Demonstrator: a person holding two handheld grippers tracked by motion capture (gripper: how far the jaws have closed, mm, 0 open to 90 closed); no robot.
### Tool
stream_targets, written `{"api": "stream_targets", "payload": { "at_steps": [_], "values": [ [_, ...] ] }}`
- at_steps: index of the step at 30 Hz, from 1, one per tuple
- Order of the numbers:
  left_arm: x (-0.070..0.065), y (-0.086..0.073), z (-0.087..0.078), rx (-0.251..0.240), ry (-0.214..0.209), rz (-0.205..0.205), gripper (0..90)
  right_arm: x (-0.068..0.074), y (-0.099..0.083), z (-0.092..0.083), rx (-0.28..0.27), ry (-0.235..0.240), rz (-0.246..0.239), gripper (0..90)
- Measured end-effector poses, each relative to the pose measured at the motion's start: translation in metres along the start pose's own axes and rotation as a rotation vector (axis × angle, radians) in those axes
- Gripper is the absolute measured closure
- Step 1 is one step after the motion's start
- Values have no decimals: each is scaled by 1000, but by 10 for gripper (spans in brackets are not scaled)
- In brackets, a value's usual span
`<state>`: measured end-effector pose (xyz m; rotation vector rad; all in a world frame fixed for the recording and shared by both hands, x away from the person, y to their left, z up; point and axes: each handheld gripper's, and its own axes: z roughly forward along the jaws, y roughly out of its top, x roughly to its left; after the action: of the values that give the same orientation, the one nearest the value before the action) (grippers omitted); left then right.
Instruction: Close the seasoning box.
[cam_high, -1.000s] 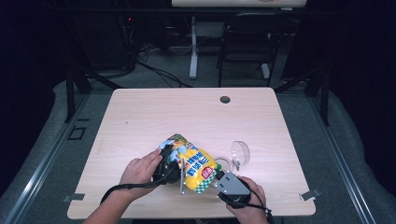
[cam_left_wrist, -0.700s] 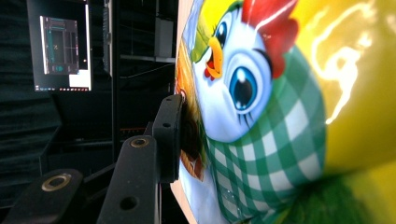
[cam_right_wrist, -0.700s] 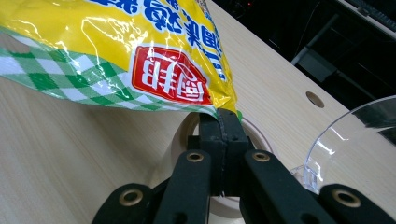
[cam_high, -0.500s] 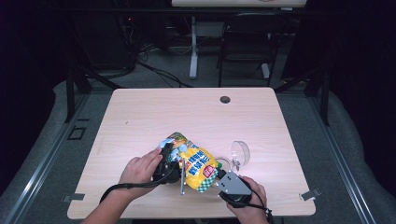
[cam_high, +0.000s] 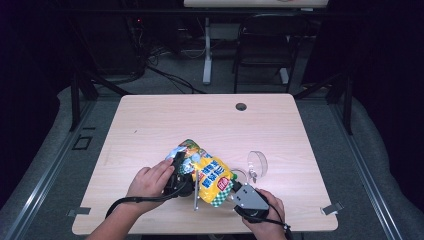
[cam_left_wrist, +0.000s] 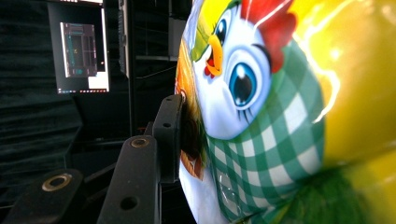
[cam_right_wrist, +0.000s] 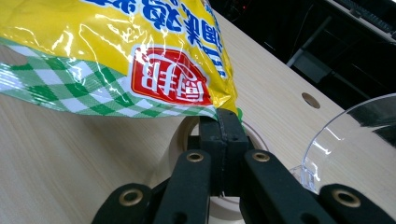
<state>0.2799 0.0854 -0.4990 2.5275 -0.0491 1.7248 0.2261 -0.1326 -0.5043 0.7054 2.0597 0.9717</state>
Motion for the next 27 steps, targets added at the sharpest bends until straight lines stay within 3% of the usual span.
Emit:
{"api": "stream_targets", "payload": {
  "at_steps": [27],
  "values": [
    [5, 4, -5, 0, 45, 44, 614, -2, -2, -2, -20, 2, 32, 900]
  ]
}}
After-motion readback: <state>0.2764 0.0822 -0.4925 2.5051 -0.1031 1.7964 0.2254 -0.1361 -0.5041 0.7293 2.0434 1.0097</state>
